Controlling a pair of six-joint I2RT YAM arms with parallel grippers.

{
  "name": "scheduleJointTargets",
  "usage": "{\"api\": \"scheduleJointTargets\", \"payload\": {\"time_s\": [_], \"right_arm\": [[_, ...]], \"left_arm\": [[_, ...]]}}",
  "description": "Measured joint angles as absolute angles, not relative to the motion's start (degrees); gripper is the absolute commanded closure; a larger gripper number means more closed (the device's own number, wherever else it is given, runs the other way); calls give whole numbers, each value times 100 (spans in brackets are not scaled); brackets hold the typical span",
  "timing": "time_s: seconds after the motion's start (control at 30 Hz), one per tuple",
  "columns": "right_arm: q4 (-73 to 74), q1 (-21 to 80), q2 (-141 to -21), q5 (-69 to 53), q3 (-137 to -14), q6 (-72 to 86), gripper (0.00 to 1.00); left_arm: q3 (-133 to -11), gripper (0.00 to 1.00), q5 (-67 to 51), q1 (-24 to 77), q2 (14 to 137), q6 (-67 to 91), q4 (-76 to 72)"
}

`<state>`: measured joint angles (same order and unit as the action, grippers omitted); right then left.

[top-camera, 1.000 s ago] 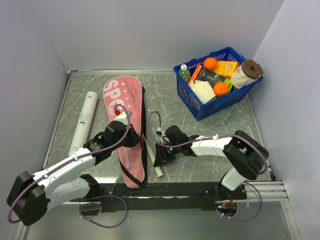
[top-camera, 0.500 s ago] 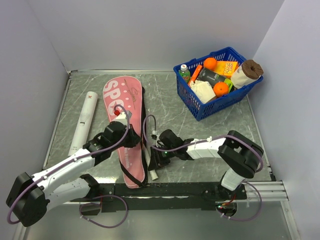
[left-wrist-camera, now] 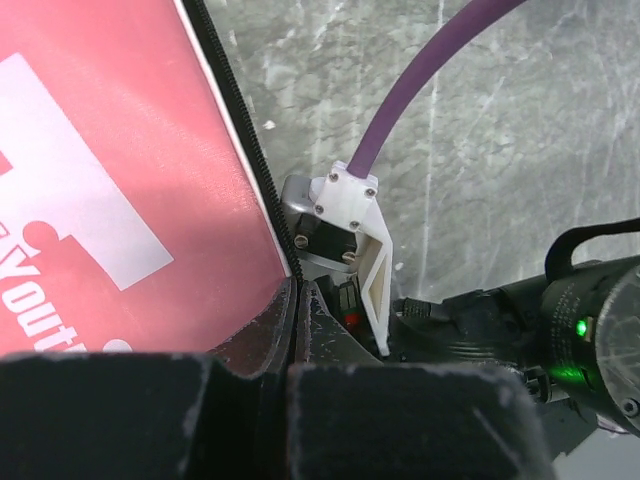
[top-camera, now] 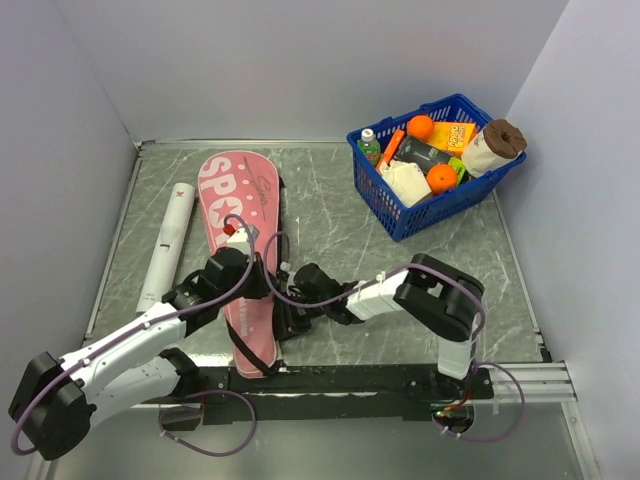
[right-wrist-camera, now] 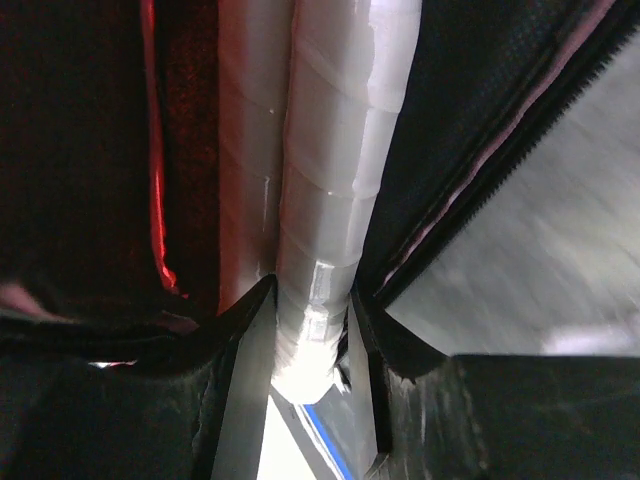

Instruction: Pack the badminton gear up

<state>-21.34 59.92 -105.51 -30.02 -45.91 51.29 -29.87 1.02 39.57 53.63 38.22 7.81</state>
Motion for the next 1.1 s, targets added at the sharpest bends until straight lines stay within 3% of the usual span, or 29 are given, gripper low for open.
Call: {"api": "scheduleJointTargets", "payload": {"time_s": [0.4,0.8,1.1], "right_arm": [[-2602,6051,-10604,-2906,-4519,5264,47],[-1350,5666,-8965,-1717,-4075,4447,45],[-626,5376,-8702,-1240,-3900,4086,47]], "left_arm": [[-2849,99,176,3940,5317,3815,746],[-2773,99,-290,3946,5319,3682,574],[-2668,99,-873,4082,5605,3601,56]]}}
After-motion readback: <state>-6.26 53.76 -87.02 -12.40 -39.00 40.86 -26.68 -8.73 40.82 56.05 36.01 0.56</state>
